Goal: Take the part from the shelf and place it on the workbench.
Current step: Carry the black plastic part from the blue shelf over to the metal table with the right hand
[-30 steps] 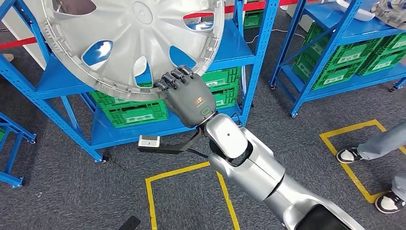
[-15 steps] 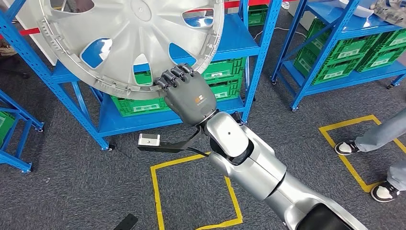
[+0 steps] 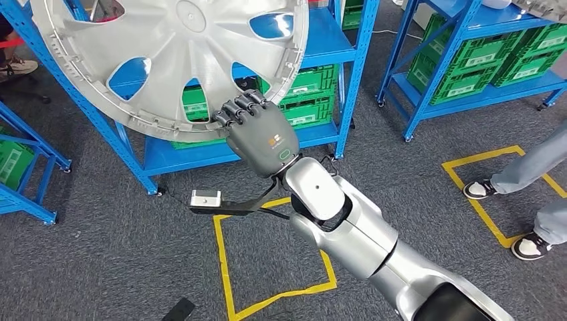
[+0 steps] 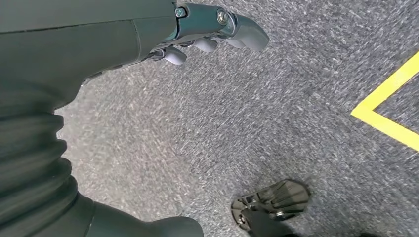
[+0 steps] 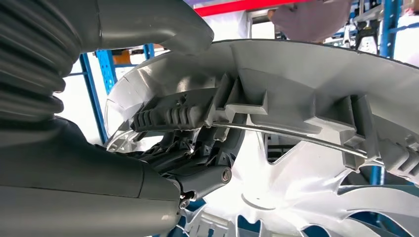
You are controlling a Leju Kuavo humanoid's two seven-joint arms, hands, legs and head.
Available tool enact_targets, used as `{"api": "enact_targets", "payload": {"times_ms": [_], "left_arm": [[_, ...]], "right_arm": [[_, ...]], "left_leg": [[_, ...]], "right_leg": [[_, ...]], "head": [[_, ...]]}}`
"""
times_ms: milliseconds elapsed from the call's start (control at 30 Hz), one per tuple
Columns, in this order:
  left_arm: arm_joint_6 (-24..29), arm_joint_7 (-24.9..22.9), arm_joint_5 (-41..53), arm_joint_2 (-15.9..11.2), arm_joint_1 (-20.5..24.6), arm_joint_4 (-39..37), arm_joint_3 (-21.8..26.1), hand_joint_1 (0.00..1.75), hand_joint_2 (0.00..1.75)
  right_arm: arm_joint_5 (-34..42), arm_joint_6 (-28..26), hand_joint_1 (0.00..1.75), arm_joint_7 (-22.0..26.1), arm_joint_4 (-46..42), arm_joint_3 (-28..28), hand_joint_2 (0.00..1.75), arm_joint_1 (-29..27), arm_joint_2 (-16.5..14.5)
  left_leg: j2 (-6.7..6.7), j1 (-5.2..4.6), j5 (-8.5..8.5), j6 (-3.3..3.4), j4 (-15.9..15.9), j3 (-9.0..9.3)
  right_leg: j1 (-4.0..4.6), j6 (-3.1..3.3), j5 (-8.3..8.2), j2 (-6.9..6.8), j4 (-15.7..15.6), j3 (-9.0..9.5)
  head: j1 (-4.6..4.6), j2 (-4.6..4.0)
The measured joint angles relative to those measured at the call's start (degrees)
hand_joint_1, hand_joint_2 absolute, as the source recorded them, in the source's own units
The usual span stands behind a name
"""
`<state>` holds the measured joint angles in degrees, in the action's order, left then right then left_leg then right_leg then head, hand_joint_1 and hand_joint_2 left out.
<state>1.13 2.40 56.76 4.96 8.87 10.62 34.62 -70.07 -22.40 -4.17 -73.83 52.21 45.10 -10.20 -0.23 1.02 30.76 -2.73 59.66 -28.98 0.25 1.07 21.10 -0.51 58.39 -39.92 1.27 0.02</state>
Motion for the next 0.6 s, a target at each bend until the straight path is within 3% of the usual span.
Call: {"api": "enact_targets", "payload": {"times_ms": [33, 100, 133, 200, 267, 300, 333, 367, 433, 500, 533, 600], "left_arm": [[0.02, 0.05, -0.01, 0.00, 0.01, 0.01, 0.01, 0.00, 1.75], [0.05, 0.13, -0.04, 0.02, -0.09, -0.02, 0.04, 0.00, 1.75], [0.07, 0.14, -0.04, 0.04, -0.10, -0.03, 0.05, 0.00, 1.75], [0.10, 0.15, -0.04, 0.07, -0.06, -0.03, 0.08, 0.00, 1.75], [0.14, 0.10, -0.02, 0.05, -0.05, -0.03, 0.09, 0.00, 1.75], [0.16, 0.09, 0.03, 0.04, -0.06, -0.03, 0.09, 0.00, 1.75], [0.17, 0.09, 0.08, 0.05, -0.07, -0.04, 0.09, 0.00, 1.75], [0.17, 0.09, 0.13, 0.05, -0.07, -0.04, 0.09, 0.00, 1.75], [0.19, 0.09, 0.20, 0.08, -0.04, -0.03, 0.09, 0.00, 1.75], [0.19, 0.08, 0.26, 0.09, 0.02, -0.01, 0.10, 0.00, 1.75], [0.19, 0.06, 0.28, 0.08, 0.05, 0.00, 0.11, 0.00, 1.75], [0.15, -0.02, 0.29, 0.05, 0.06, -0.01, 0.17, 0.00, 1.75]], "right_arm": [[0.00, 0.01, 1.75, -0.01, 0.01, 0.05, 1.75, 0.00, -0.07], [0.01, 0.04, 1.75, 0.01, 0.02, 0.22, 1.75, 0.04, -0.13], [-0.01, 0.06, 1.75, 0.01, 0.02, 0.31, 1.75, 0.09, -0.13], [-0.05, 0.07, 1.75, 0.04, 0.02, 0.43, 1.75, 0.13, -0.09], [-0.12, 0.10, 1.75, 0.03, 0.03, 0.57, 1.75, 0.10, -0.07], [-0.17, 0.12, 1.75, -0.02, 0.05, 0.66, 1.75, 0.05, -0.03], [-0.26, 0.14, 1.75, -0.09, 0.07, 0.76, 1.75, 0.00, 0.03], [-0.38, 0.16, 1.75, -0.17, 0.08, 0.84, 1.75, -0.02, 0.08], [-0.63, 0.21, 1.75, -0.26, 0.08, 0.95, 1.75, 0.06, 0.12], [-0.74, 0.26, 1.75, -0.26, 0.10, 0.97, 1.75, 0.30, -0.08], [-0.77, 0.28, 1.75, -0.25, 0.15, 1.01, 1.75, 0.49, -0.17], [-0.82, 0.28, 1.75, -0.26, 0.36, 1.16, 1.75, 0.83, -0.24]], "left_leg": [[-0.09, -0.19, 0.67, 0.45, -1.49, 0.64], [-0.08, -0.19, -0.05, 1.54, -1.69, -0.23], [0.02, -0.14, -0.64, 2.13, -1.63, -0.70], [0.26, 0.03, -2.02, 2.96, -1.66, -1.92], [0.29, 0.02, -3.45, 3.18, -1.53, -3.69], [0.29, 0.01, -4.17, 3.15, -1.43, -4.70], [0.30, 0.01, -4.87, 3.08, -1.30, -5.73], [0.30, 0.01, -5.53, 2.95, -1.17, -6.73], [0.28, 0.01, -6.72, 2.57, -0.89, -8.42], [0.28, -0.06, -7.87, 1.95, -0.85, -9.43], [0.29, -0.07, -8.49, 1.57, -1.05, -9.66], [0.25, 0.03, -9.55, 0.81, -1.63, -9.95]], "right_leg": [[0.02, -0.33, -0.56, -0.04, -0.06, -0.15], [-0.08, -1.05, -1.25, -0.03, -0.19, -0.37], [-0.16, -1.44, -0.32, 0.08, 0.42, -0.80], [-0.38, -2.13, 4.56, 0.32, 4.79, -2.43], [-0.50, -2.61, 9.93, 0.39, 12.64, -4.39], [-0.55, -2.73, 10.97, 0.39, 15.95, -4.81], [-0.57, -2.75, 10.66, 0.39, 17.59, -4.40], [-0.57, -2.66, 9.44, 0.39, 17.16, -3.00], [-0.53, -2.17, 7.61, 0.45, 10.84, 2.65], [-0.26, -1.45, 8.70, 0.61, 2.80, 8.18], [-0.07, -1.14, 9.35, 0.69, 0.48, 9.51], [0.09, -0.37, 8.72, 0.64, -0.60, 9.35]], "head": [[0.02, 0.00], [0.02, 0.00], [0.01, 0.00], [-0.10, 0.00], [-0.16, 0.00], [-0.16, 0.00], [-0.17, 0.00], [-0.18, 0.00], [-0.21, 0.00], [-0.17, 0.00], [-0.19, 0.00], [-0.23, 0.00]]}}
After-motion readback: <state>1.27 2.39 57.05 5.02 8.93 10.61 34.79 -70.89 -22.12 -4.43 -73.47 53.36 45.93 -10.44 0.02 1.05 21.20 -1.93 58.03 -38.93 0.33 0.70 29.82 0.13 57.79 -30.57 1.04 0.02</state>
